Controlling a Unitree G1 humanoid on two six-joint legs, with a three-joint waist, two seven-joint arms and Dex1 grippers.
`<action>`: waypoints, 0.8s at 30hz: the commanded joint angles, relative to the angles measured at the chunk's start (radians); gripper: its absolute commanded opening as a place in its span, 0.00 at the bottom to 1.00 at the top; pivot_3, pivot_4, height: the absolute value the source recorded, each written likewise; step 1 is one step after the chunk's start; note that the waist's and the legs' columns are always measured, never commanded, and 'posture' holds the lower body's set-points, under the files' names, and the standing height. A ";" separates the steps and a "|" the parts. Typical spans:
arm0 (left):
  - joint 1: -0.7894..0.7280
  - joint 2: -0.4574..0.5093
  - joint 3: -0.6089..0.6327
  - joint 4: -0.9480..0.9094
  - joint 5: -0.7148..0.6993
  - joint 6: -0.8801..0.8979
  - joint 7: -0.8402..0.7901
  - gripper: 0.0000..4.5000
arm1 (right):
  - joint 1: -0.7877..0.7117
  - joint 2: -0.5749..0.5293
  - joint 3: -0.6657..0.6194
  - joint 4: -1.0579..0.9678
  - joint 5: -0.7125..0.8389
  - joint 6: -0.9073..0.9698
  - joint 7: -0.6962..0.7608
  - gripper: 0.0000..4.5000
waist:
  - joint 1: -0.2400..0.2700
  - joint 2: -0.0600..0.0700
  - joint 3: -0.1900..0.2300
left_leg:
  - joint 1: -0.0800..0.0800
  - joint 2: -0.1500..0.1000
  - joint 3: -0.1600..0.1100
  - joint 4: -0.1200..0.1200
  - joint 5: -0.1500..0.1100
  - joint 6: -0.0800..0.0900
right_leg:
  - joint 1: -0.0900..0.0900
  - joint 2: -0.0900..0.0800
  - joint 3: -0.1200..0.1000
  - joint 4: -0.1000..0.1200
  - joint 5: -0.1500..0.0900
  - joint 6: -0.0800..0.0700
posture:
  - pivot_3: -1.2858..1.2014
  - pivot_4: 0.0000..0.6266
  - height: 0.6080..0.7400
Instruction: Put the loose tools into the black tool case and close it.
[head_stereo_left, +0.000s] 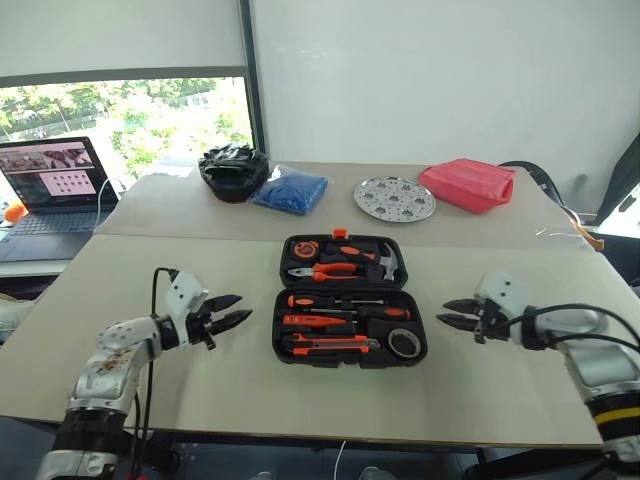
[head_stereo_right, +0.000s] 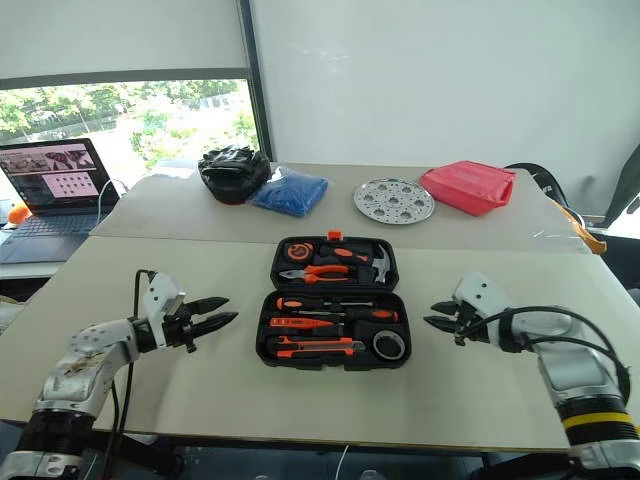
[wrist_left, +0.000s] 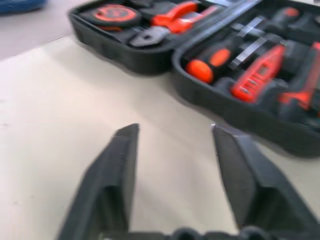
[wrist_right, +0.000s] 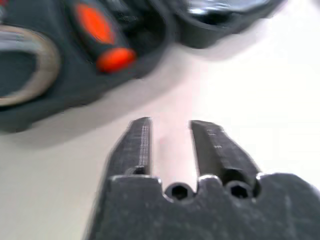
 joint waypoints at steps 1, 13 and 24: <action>-0.052 -0.044 -0.041 0.012 0.040 0.033 0.070 0.11 | -0.069 0.057 0.021 0.090 -0.067 -0.133 -0.085 0.00 | 0.000 0.000 0.000 | 0.000 0.000 0.000 0.000 0.000 0.000 | 0.000 0.000 0.000 0.000 0.000 0.000 | 0.52 0.24 1.00; -0.087 -0.102 -0.128 -0.015 0.075 0.094 0.086 0.01 | -0.065 0.160 0.076 0.014 -0.081 -0.136 -0.082 0.00 | -0.004 0.000 0.000 | 0.000 0.000 -0.001 -0.001 0.000 0.000 | 0.000 0.000 0.000 0.000 0.000 0.000 | 0.52 0.24 1.00; 0.003 -0.079 -0.133 -0.116 0.055 0.091 0.018 0.01 | 0.097 0.156 0.096 -0.333 -0.036 0.074 -0.040 0.00 | -0.013 0.000 0.000 | 0.001 0.000 -0.001 -0.002 0.000 0.000 | 0.000 0.000 0.000 0.001 0.000 0.000 | 0.52 0.24 1.00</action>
